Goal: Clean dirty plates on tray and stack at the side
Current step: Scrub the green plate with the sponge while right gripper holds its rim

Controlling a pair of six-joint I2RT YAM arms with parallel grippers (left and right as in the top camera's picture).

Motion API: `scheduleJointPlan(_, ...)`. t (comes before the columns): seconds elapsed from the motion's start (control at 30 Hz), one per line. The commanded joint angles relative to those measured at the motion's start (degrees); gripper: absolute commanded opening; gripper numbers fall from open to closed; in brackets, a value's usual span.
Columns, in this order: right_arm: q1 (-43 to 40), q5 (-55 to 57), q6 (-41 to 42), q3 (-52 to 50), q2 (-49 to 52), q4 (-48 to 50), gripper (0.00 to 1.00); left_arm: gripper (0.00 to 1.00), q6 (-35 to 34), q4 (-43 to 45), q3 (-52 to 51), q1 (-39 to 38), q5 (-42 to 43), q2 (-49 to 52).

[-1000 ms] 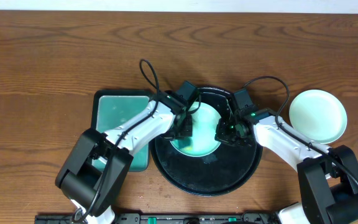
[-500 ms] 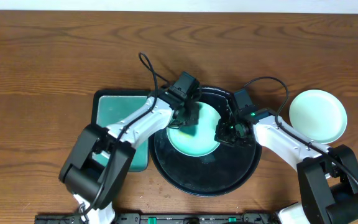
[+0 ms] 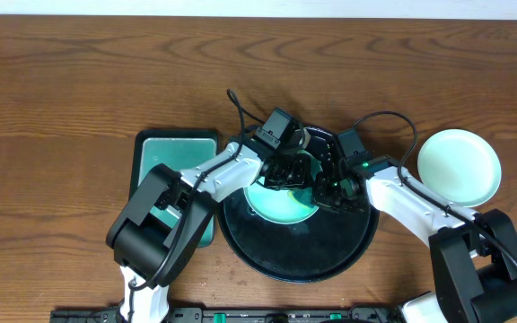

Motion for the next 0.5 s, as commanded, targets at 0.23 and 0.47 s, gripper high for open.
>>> scheduleJointPlan(0.23, 0.5, 3.8, -2.3, -1.7, 2.5, -0.7, 0.01, 0.07, 0.9, -12.8, 5.3, 4.1, -28.9, 1.8)
scheduleJointPlan(0.47, 0.5, 3.8, -2.4, -1.7, 2.5, -0.6, 0.01, 0.07, 3.0, -24.3, 10.6, 6.5, -45.3, 1.8)
